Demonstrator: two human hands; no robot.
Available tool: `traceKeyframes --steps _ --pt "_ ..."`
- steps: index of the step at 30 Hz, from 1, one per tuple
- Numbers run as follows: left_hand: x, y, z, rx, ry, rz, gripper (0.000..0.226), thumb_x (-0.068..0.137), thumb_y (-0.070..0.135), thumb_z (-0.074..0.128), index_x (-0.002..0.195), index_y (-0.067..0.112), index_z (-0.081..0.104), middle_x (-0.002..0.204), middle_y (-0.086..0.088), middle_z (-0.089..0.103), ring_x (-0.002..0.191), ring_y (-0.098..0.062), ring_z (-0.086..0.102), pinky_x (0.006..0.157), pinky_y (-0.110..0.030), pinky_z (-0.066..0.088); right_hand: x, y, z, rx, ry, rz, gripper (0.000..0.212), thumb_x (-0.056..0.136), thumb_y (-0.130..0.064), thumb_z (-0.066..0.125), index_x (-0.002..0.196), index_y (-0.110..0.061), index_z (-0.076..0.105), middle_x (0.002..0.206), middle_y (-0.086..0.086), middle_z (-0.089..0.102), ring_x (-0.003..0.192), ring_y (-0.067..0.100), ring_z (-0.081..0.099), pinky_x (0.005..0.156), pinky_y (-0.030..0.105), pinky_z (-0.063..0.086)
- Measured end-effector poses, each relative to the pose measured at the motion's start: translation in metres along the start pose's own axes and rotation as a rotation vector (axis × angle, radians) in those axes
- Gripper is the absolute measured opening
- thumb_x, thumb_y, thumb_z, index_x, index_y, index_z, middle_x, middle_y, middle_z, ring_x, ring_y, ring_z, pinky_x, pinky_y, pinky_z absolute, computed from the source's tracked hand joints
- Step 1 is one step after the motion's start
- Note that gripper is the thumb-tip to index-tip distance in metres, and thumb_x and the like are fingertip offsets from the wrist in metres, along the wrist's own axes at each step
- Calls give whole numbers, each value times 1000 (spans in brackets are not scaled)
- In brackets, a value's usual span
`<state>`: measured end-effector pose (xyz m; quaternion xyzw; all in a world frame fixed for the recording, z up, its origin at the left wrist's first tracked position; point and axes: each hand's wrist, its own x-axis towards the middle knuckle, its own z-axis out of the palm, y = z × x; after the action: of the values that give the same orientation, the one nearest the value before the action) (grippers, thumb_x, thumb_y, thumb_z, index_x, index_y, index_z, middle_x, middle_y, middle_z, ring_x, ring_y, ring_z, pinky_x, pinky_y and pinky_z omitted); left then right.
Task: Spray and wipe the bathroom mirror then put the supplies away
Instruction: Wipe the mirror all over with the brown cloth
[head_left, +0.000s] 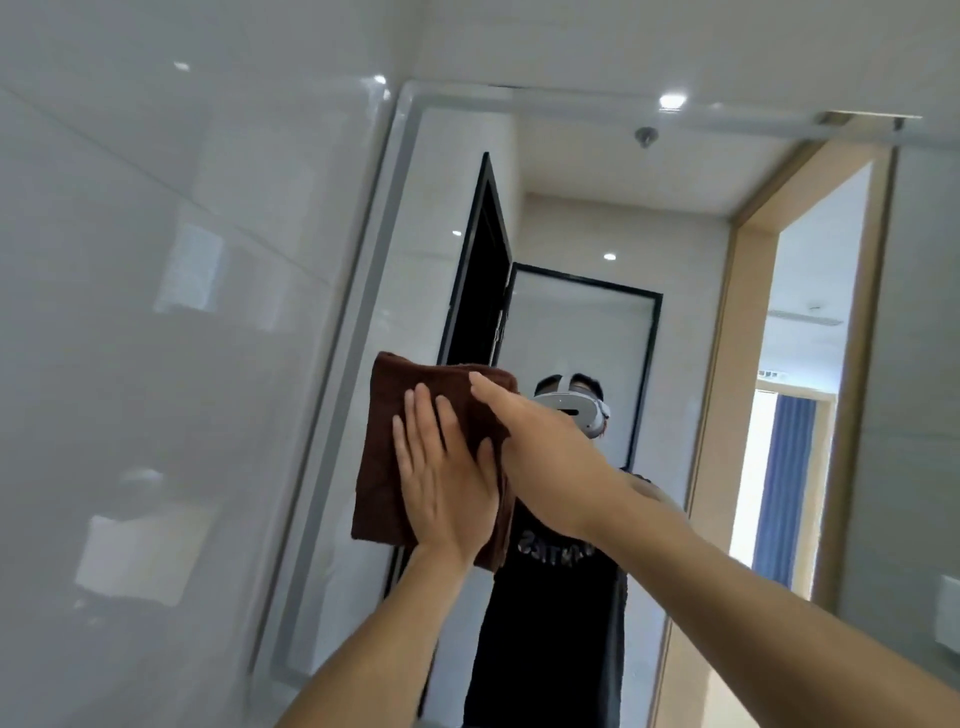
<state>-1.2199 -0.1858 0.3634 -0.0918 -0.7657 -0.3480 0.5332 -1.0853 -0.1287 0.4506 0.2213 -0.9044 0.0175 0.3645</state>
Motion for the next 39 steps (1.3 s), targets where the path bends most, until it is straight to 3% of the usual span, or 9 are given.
traceKeyframes --steps 9,13,16,18,23,28,30,34,39 --pt "48 94 -9 61 -6 229 72 104 49 23 159 7 6 168 -14 0 155 -28 -5 125 -50 6 12 28 -71 -230 240 60 54 96 -7 40 150 -18 45 145 1 56 130 20 54 104 31 45" --pt "73 122 -16 168 -11 558 76 100 51 22 159 8 4 167 -13 5 155 -28 -5 124 -50 5 21 42 -87 -341 367 102 47 99 -14 43 145 -20 50 143 -2 58 131 18 52 104 35 46" --pt "124 107 -26 132 20 739 72 98 55 23 160 19 15 168 -3 14 156 -20 2 124 -49 9 29 44 -94 -409 474 123 47 94 -9 45 140 -19 53 141 -1 57 128 19 50 102 33 41" --pt "164 85 -32 119 51 688 70 98 63 21 160 30 11 168 2 10 156 -18 4 124 -49 10 36 49 -95 -474 511 122 49 90 -9 50 138 -18 54 139 0 57 125 20 51 100 32 40" --pt "223 36 -42 59 150 209 71 98 65 16 159 29 16 168 -7 12 155 -26 9 124 -53 7 48 70 -99 -576 543 144 46 88 -13 62 134 -20 58 134 -3 62 121 18 56 98 30 44" --pt "226 86 -40 -36 122 -65 75 99 57 23 160 15 13 168 -9 2 155 -28 -1 124 -55 2 44 81 -131 -643 509 152 47 89 -14 59 135 -21 55 138 -4 58 124 19 54 98 32 42" --pt "224 121 -38 -38 126 -43 76 99 57 24 160 13 13 168 -11 2 155 -29 -2 124 -55 1 39 83 -146 -648 508 174 47 92 -16 57 138 -22 52 141 -5 55 127 19 51 101 32 40" --pt "218 203 -34 -52 129 186 76 97 58 22 160 16 11 168 -10 5 155 -28 -1 125 -52 0 26 90 -169 -587 545 187 45 90 -12 53 134 -20 55 141 -5 54 126 20 50 101 34 41" --pt "218 292 -33 79 90 479 70 97 46 7 159 18 -9 167 -8 -13 155 -25 -12 124 -50 -2 10 101 -190 -520 626 166 43 89 -14 50 130 -14 60 137 4 59 124 24 53 105 39 41"
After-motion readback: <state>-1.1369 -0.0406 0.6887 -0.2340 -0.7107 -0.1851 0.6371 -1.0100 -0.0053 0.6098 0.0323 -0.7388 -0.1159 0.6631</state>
